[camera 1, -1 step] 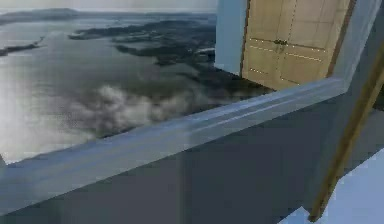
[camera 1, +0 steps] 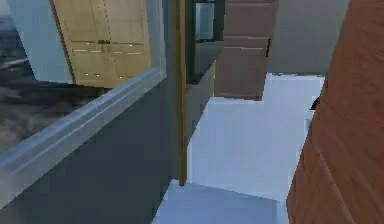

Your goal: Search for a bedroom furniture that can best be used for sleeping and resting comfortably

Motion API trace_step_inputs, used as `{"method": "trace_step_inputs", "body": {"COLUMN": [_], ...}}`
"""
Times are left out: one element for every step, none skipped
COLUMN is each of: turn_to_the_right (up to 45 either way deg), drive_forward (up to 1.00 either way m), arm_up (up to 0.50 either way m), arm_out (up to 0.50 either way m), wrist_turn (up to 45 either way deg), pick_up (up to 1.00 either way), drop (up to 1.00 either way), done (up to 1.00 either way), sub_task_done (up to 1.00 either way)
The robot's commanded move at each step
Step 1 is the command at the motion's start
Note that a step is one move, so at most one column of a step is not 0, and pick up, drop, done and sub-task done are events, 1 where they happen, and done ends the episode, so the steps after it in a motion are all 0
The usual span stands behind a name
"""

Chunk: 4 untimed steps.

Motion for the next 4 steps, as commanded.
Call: {"method": "trace_step_inputs", "body": {"turn_to_the_right": [21.0,0.0,6.0,0.0], "drive_forward": [0.00,1.00,0.00,0.55], "arm_up": [0.00,0.00,0.00,0.00], "arm_out": [0.00,0.00,0.00,0.00], "wrist_turn": [0.0,0.0,0.0,0.0], "pick_up": [0.00,0.00,0.00,0.00], "drop": [0.00,0.00,0.00,0.00], "done": [0.00,0.00,0.00,0.00], "sub_task_done": [0.00,0.00,0.00,0.00]}}
